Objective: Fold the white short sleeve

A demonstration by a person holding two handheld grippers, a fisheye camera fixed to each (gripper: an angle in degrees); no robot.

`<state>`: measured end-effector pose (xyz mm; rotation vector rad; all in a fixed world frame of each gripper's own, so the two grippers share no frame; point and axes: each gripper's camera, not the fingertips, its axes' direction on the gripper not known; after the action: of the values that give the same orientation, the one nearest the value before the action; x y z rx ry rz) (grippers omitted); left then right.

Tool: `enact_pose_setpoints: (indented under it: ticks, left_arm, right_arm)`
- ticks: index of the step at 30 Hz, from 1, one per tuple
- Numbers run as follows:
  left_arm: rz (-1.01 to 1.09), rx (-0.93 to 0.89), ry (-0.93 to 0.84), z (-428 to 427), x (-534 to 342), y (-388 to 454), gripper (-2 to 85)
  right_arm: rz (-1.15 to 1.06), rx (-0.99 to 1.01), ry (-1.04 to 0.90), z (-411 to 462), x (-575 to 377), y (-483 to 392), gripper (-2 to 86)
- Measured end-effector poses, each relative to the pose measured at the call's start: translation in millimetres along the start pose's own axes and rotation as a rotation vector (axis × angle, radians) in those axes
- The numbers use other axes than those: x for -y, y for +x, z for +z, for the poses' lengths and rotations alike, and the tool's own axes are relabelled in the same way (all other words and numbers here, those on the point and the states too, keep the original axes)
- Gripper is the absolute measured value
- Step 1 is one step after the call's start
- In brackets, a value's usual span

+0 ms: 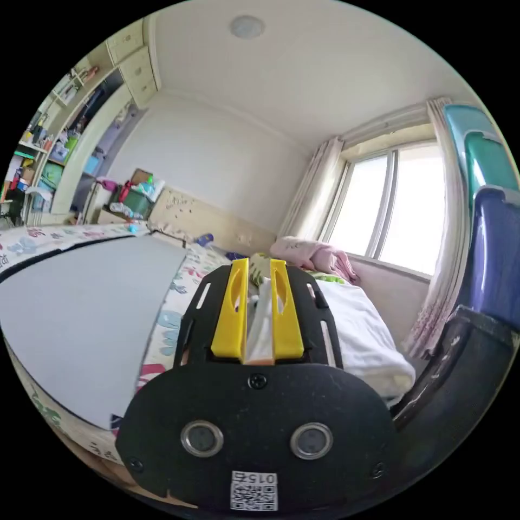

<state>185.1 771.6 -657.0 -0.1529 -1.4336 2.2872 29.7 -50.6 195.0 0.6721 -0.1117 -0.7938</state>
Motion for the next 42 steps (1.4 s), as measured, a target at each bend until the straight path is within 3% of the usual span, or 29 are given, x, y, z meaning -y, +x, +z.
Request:
enact_pose_setpoints:
  ticks: [4,6,9,11,13,16,21,28,30,34,36,38,42]
  left_arm:
    - [0.012,-0.066,-0.065,85,5,12,10.7]
    - [0.004,-0.057,-0.080,126,1,17,10.7]
    - [-0.027,-0.066,-0.118,173,-8,15,10.7]
    - [-0.053,-0.084,-0.144,199,-13,11,10.7]
    - [-0.069,-0.102,-0.171,224,-17,7,10.8]
    - [-0.060,-0.137,-0.189,254,-20,4,10.8]
    - [-0.014,-0.183,-0.165,279,-26,3,10.7]
    - [-0.058,-0.314,-0.051,289,-15,-3,10.7]
    - [-0.071,-0.351,0.034,278,-17,7,11.0]
    - [-0.141,-0.384,0.103,258,-43,18,12.9]
    - [-0.162,-0.347,0.062,248,-69,24,13.7]
    - [-0.197,-0.296,0.011,244,-89,24,13.8]
    - [-0.268,-0.310,0.006,229,-127,23,13.7]
  right_arm:
    - [-0.128,-0.062,-0.127,75,131,24,9.9]
    - [-0.117,-0.021,-0.308,144,196,55,10.4]
    - [-0.042,0.089,-0.643,224,229,104,12.6]
    - [0.034,0.178,-0.746,239,233,137,12.5]
    - [0.145,0.258,-0.722,221,250,180,10.1]
    - [0.257,0.405,-0.563,147,287,258,5.8]
    - [0.334,0.682,-0.047,-88,338,396,5.2]
    - [0.189,1.165,0.239,-359,378,459,5.3]
    - [0.260,1.315,0.320,-429,351,466,5.4]
    - [0.446,1.484,0.224,-464,299,458,5.7]
    - [0.515,1.592,0.045,-458,269,452,6.0]
    - [0.599,1.758,-0.011,-454,246,460,6.0]
    - [0.757,1.838,0.062,-479,218,519,6.0]
